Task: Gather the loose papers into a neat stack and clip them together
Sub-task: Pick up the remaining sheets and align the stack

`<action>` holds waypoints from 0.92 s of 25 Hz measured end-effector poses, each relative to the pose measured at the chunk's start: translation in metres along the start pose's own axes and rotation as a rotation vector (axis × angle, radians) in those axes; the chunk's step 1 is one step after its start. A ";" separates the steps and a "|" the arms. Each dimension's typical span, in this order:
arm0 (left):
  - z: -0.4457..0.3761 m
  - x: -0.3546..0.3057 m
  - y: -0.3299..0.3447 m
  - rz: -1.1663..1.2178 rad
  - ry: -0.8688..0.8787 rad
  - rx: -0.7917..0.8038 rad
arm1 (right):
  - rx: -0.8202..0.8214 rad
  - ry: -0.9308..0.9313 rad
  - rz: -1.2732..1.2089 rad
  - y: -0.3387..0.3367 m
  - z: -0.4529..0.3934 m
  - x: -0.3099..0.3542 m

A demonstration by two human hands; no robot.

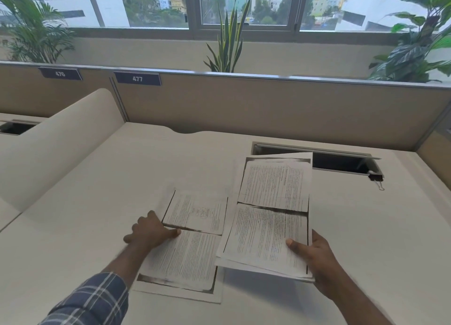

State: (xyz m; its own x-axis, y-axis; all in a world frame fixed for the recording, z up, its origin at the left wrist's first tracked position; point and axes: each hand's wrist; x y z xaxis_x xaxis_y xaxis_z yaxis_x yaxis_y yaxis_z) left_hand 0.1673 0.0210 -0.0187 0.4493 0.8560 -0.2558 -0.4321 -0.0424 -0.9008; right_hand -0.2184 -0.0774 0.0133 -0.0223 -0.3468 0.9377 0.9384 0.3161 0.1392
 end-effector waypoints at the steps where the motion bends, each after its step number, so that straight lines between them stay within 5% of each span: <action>1: -0.001 -0.001 0.001 0.077 -0.003 0.015 | -0.001 0.005 0.001 0.000 0.000 0.000; 9: 0.030 -0.024 0.010 0.561 0.240 -0.009 | -0.007 0.026 -0.066 -0.006 0.006 0.008; 14: 0.075 -0.054 0.013 1.012 0.346 0.350 | 0.036 0.004 -0.053 -0.003 0.010 0.018; 18: 0.112 -0.082 0.009 1.306 0.220 0.638 | 0.062 0.005 0.007 0.000 0.014 0.023; 20: 0.125 -0.090 0.005 1.298 0.266 0.755 | 0.110 0.020 0.038 -0.002 0.017 0.024; 23: 0.133 -0.093 0.000 1.193 0.414 0.707 | 0.167 0.021 0.073 -0.007 0.023 0.029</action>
State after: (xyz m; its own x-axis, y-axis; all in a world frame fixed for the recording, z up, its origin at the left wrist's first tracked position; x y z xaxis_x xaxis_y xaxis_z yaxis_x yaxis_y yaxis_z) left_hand 0.0218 0.0103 0.0521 -0.3111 0.2809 -0.9079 -0.9375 -0.2473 0.2448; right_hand -0.2337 -0.0697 0.0462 0.0524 -0.3359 0.9404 0.8668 0.4829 0.1242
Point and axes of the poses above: each hand's wrist, its own z-axis away from the middle knuckle, its own y-axis out of the palm, x = y × z, and after that the axes turned 2 degrees about z, right-handed
